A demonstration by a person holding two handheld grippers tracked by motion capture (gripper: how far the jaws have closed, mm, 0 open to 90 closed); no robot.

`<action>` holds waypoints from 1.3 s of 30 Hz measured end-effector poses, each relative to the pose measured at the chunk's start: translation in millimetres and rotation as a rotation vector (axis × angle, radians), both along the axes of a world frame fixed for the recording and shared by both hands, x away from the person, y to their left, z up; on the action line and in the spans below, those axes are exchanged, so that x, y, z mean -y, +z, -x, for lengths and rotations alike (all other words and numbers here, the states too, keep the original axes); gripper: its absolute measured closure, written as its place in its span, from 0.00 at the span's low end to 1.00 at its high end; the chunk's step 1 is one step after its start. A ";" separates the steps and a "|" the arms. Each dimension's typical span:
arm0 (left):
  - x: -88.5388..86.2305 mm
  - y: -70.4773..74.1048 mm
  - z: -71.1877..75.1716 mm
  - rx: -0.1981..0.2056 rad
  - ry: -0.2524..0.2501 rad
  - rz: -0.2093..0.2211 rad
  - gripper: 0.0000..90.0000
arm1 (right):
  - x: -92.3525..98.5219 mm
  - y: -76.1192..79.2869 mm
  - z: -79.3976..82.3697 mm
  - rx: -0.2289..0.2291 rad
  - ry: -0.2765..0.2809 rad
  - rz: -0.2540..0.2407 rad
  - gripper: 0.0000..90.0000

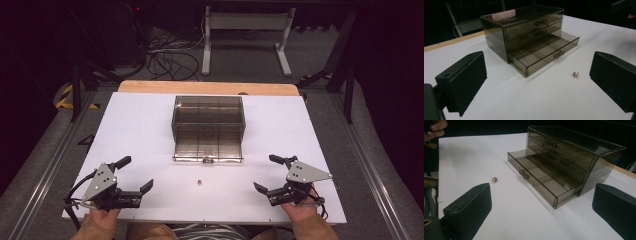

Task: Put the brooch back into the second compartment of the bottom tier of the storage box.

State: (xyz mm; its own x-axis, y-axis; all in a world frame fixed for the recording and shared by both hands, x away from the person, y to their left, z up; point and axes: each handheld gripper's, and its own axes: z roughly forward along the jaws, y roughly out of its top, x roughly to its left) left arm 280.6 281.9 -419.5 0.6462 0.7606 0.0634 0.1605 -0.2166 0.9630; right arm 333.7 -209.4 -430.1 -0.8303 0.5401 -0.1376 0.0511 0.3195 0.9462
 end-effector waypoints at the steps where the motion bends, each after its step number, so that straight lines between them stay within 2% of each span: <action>1: 1.0 0.0 0.8 0.007 0.001 -0.004 0.02 | -0.2 -0.1 0.1 -0.002 0.002 0.001 0.04; 22: 0.7 -0.2 0.6 0.010 -0.001 -0.007 0.02 | -3.2 1.9 -0.5 -0.018 0.014 0.009 0.04; 31: 1.1 -0.4 0.5 0.008 -0.001 -0.008 0.02 | -13.1 6.2 -3.9 -0.033 0.025 0.044 0.05; 39: 0.8 -0.6 -0.2 0.007 0.000 -0.008 0.02 | -27.6 13.5 -12.0 -0.056 0.061 0.064 0.07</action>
